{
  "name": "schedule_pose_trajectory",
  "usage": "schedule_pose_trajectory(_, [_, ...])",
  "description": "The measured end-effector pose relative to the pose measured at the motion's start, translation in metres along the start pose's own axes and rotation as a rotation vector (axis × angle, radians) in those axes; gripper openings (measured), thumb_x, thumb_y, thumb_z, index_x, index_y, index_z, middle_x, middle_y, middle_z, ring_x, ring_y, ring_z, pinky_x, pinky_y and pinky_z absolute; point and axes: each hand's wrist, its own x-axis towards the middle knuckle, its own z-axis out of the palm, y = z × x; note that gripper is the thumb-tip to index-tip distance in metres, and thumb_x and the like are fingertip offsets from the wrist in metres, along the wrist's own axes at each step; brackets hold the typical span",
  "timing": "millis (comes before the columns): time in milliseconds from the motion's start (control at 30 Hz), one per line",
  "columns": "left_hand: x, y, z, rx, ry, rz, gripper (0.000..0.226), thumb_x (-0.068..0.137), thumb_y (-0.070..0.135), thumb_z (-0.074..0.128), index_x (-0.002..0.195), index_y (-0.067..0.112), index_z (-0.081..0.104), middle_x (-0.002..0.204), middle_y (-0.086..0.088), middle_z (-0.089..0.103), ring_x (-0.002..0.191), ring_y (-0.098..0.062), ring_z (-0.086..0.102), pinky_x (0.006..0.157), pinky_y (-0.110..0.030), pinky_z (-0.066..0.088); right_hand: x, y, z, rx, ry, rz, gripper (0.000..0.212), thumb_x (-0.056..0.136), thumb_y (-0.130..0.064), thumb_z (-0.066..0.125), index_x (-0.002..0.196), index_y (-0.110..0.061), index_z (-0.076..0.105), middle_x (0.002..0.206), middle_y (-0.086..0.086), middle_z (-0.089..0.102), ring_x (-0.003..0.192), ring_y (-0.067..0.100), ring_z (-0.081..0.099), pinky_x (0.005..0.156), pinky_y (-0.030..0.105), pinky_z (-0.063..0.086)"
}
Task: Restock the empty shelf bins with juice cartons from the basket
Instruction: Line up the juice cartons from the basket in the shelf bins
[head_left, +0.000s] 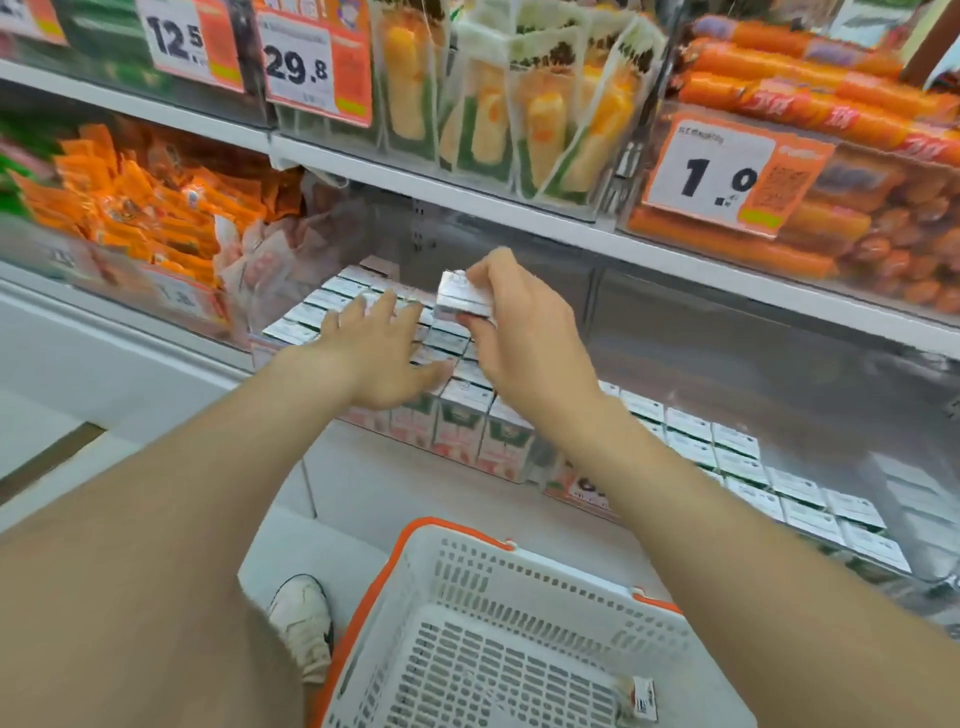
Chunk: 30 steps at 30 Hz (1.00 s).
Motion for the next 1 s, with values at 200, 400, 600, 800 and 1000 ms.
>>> schedule_pose_trajectory(200, [-0.003,-0.001,0.002,0.028,-0.107,-0.031,0.1,0.091,0.088,0.02,0.165,0.021,0.015,0.173,-0.01,0.008,0.156,-0.046,0.01,0.124,-0.066,0.015,0.087,0.025,0.088,-0.182,-0.066,0.194,0.043,0.1,-0.01,0.059,0.139,-0.007,0.041,0.117,0.02,0.063,0.098,0.045,0.064,0.068,0.041,0.045])
schedule_pose_trajectory(400, [-0.003,0.002,0.0,0.057,-0.121,-0.022,0.096,0.094,0.084,0.022,0.164,0.02,0.014,0.172,-0.011,0.008,0.156,-0.048,0.007,0.123,-0.068,0.013,0.132,0.049,0.137,-0.005,-0.26,0.431,0.054,0.098,-0.024,0.067,0.146,-0.012,0.045,0.137,0.018,0.054,0.123,0.038,0.057,0.098,0.041,0.051])
schedule_pose_trajectory(600, [-0.002,0.005,-0.003,0.05,-0.185,-0.049,0.098,0.096,0.082,0.02,0.168,0.02,-0.004,0.175,-0.011,-0.012,0.158,-0.048,-0.009,0.125,-0.068,0.001,0.156,0.05,0.149,-0.032,-0.551,0.449,0.028,0.101,-0.022,0.051,0.122,-0.009,0.063,0.113,0.008,0.062,0.104,0.028,0.061,0.079,0.031,0.044])
schedule_pose_trajectory(800, [-0.004,0.007,-0.01,0.044,-0.186,-0.044,0.097,0.097,0.082,0.022,0.168,0.018,0.006,0.176,-0.012,-0.002,0.159,-0.044,0.002,0.126,-0.065,0.011,0.14,0.052,0.127,-0.063,-0.683,0.349,0.043,0.107,-0.022,0.04,0.15,-0.019,0.047,0.152,0.008,0.05,0.136,0.031,0.05,0.102,0.032,0.04])
schedule_pose_trajectory(1000, [-0.024,0.022,-0.02,-0.056,-0.077,0.041,0.061,0.099,0.07,0.045,0.129,0.018,0.057,0.133,-0.011,0.055,0.125,-0.036,0.051,0.094,-0.047,0.048,0.081,0.019,0.073,0.03,-0.38,0.335,0.045,0.092,-0.005,0.045,0.13,-0.015,0.066,0.131,0.015,0.067,0.123,0.036,0.061,0.102,0.04,0.051])
